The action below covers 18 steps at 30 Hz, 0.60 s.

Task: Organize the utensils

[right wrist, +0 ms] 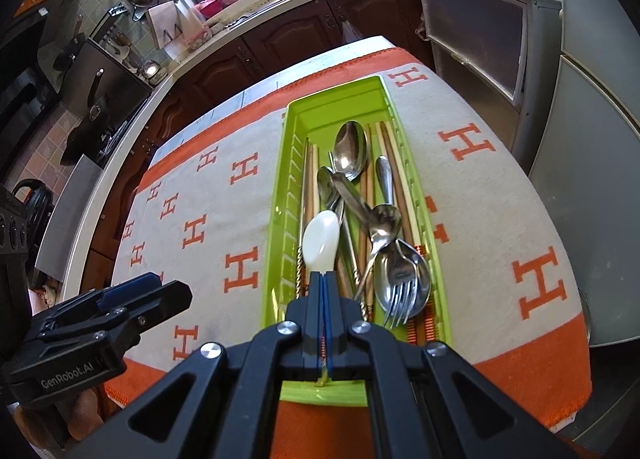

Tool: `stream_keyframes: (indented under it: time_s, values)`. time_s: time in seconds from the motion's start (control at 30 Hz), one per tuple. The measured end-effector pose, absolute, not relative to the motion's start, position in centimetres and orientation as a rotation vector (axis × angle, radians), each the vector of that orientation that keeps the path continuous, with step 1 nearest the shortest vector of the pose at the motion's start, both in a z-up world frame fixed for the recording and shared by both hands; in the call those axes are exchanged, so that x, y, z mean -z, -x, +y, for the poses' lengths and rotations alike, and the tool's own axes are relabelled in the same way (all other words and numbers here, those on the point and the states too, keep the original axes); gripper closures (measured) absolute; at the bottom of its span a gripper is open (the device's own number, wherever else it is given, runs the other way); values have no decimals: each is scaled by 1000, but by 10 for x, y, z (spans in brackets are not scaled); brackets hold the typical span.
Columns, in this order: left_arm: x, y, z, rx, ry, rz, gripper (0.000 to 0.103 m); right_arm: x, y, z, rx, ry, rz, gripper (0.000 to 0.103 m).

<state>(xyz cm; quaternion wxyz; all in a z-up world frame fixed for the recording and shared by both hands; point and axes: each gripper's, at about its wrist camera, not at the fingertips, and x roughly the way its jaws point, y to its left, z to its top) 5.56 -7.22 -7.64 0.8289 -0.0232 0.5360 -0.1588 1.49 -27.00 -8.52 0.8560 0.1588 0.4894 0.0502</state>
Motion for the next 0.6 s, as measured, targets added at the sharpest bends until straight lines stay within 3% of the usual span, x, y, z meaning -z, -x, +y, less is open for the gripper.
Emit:
stream_keyframes:
  time_s: [0.6]
  values:
    - [19,-2,18,88,74,976,41,24,4,-197,-217,-186,955,102]
